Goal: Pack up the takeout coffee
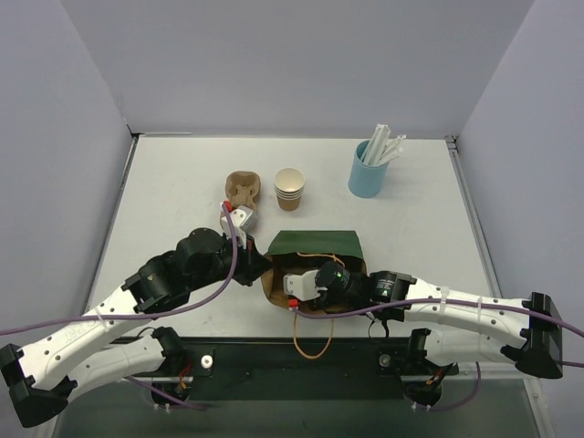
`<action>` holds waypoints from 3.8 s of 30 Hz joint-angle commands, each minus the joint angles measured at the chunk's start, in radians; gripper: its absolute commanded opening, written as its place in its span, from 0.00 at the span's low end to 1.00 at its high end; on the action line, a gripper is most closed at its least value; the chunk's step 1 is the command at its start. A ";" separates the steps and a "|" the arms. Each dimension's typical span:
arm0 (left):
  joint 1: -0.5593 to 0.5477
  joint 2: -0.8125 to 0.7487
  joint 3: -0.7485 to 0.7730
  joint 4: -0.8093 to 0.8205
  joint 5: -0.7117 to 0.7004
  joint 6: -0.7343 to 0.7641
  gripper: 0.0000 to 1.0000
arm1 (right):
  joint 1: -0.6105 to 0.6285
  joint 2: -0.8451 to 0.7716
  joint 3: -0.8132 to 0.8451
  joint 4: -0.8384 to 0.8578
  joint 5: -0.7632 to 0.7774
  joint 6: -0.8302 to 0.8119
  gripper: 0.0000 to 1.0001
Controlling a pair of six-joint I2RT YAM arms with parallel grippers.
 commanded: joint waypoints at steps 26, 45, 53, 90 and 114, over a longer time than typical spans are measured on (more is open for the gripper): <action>-0.002 0.043 0.105 -0.057 -0.026 0.052 0.00 | 0.013 0.011 0.034 -0.094 0.112 0.064 0.43; -0.028 0.091 0.147 -0.034 -0.012 0.048 0.00 | -0.004 -0.026 -0.032 -0.103 0.097 0.104 0.42; -0.043 0.103 0.147 -0.019 0.013 0.040 0.00 | -0.028 -0.036 -0.070 -0.028 0.097 0.094 0.42; -0.055 0.118 0.156 -0.027 0.032 0.043 0.00 | -0.096 -0.018 -0.179 0.202 0.071 0.110 0.42; -0.055 0.145 0.170 -0.011 0.019 0.028 0.00 | -0.182 0.013 -0.213 0.248 -0.004 0.092 0.48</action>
